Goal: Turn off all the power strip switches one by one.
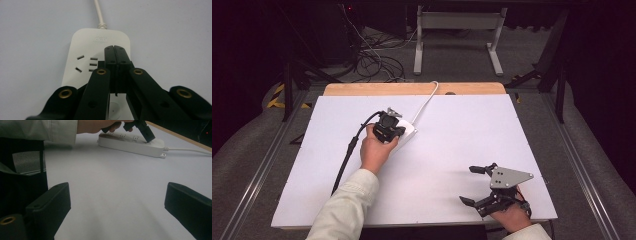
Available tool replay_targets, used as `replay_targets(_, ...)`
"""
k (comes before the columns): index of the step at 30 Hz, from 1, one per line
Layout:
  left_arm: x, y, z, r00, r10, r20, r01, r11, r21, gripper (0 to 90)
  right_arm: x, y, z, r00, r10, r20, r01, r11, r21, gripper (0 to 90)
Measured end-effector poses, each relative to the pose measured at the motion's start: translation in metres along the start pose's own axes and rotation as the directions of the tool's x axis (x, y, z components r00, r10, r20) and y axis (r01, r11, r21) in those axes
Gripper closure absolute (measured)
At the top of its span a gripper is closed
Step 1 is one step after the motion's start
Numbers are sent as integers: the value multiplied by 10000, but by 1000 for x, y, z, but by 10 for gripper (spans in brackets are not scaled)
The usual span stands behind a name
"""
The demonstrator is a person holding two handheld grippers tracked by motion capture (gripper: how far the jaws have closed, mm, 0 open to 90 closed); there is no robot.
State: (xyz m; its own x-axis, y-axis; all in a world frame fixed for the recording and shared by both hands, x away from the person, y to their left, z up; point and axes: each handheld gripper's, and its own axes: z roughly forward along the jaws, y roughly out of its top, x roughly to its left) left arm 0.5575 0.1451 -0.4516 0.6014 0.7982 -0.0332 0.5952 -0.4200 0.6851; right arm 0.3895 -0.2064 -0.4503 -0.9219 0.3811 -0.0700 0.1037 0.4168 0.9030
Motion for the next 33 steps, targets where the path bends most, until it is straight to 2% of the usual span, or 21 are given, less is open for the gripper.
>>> replay_targets(4,1,0,1,9999,-135,52,135,9999,20,900,0,0,0,10000,-2,-4,2,10000,-13,74)
replay_targets(15,0,1,3,9999,-163,-16,163,9997,158,900,1,0,0,10000,-54,-24,54,10000,20,74)
replay_targets(21,-7,2,3,9987,229,-445,-218,9994,253,900,1,0,0,10000,-54,-20,54,10000,17,74)
replay_targets(26,-15,6,5,9925,750,-960,-692,9957,622,900,1,1,0,10000,-62,-2,62,10000,9,73)
replay_targets(33,-16,6,5,9922,724,-1014,-663,9958,627,900,2,1,-1,10000,-92,-9,92,10000,2,74)
